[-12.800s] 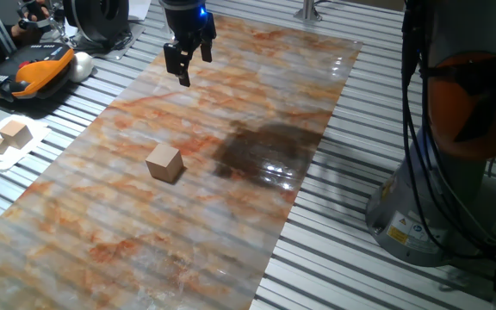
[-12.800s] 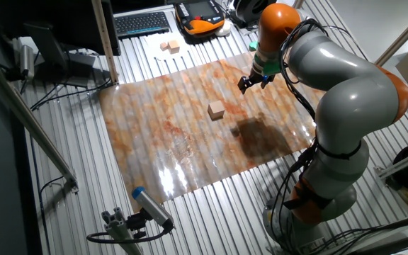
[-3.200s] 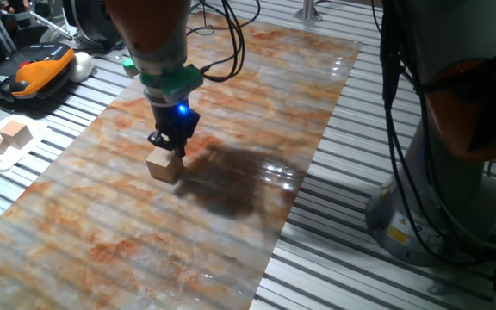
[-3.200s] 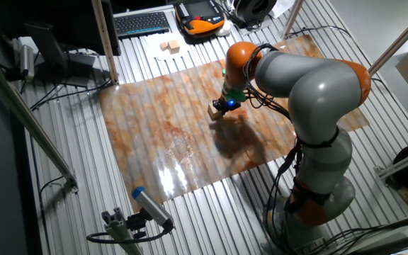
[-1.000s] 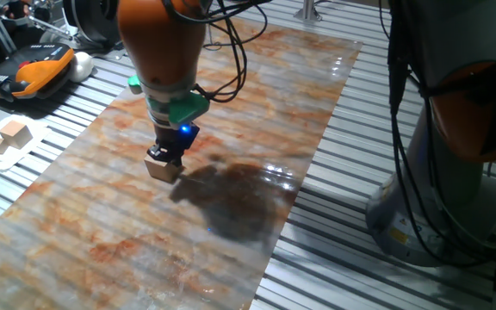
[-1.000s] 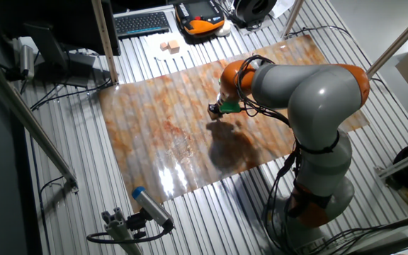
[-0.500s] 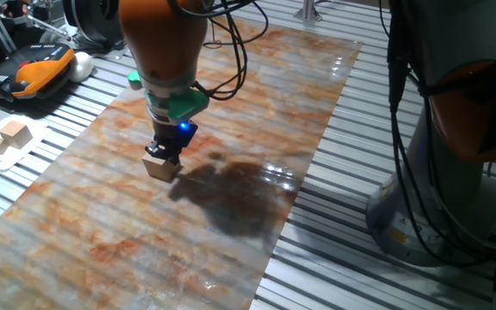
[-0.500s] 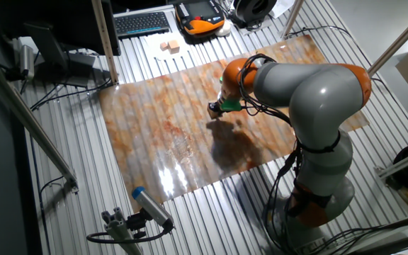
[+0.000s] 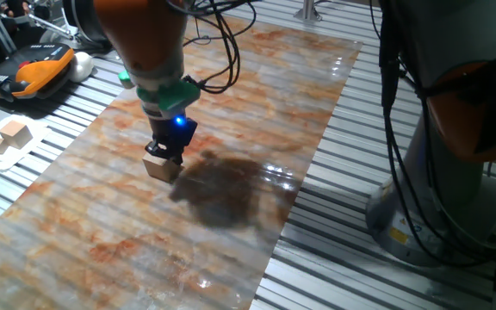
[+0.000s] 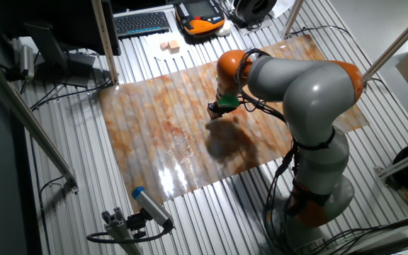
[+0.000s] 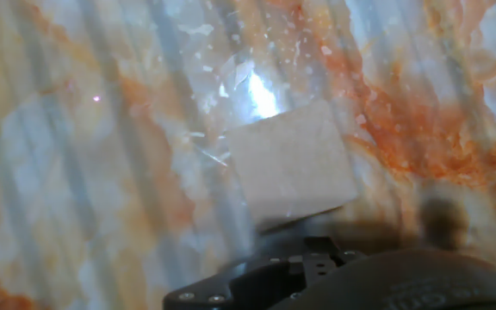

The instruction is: Approach and touch the side of the small block

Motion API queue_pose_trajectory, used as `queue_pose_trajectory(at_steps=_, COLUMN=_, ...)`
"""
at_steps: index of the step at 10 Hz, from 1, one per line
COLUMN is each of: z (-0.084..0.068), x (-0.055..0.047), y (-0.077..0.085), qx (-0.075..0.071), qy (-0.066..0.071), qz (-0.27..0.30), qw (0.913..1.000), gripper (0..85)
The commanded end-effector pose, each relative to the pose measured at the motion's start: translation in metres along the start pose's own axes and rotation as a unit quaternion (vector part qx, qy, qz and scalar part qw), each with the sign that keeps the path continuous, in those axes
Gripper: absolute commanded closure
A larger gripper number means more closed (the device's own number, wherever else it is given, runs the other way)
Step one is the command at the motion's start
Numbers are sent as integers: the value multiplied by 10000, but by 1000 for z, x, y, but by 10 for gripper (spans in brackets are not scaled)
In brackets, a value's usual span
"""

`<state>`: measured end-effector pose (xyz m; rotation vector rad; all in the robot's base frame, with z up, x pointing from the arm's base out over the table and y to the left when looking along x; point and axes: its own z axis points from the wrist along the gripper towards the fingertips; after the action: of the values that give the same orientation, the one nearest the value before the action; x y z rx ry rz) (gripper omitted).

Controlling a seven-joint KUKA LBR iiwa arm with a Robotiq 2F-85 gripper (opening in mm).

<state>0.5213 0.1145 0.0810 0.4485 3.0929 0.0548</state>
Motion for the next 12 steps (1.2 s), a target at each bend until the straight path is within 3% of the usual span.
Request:
queue_pose_trajectory(at_steps=1, z=-5, x=1, y=0, qx=-25, qy=30, qz=-1, qw=10000, gripper=850)
queue_pose_trajectory(at_steps=3, z=-26, x=7, y=-4, qx=-178, qy=53, qz=39, qw=9998, gripper=850)
queue_pose_trajectory(at_steps=7, z=-72, x=14, y=-19, qx=-156, qy=51, qz=-84, qw=9998, gripper=850)
queue_pose_trajectory(at_steps=9, z=-94, x=12, y=-21, qx=-148, qy=108, qz=-96, qw=9998, gripper=850)
queue_pose_trajectory(at_steps=10, z=-107, x=9, y=-20, qx=-132, qy=162, qz=-101, qw=9997, gripper=850)
queue_pose_trajectory(at_steps=12, z=-126, x=5, y=-21, qx=66, qy=11, qz=-132, qw=9999, gripper=850)
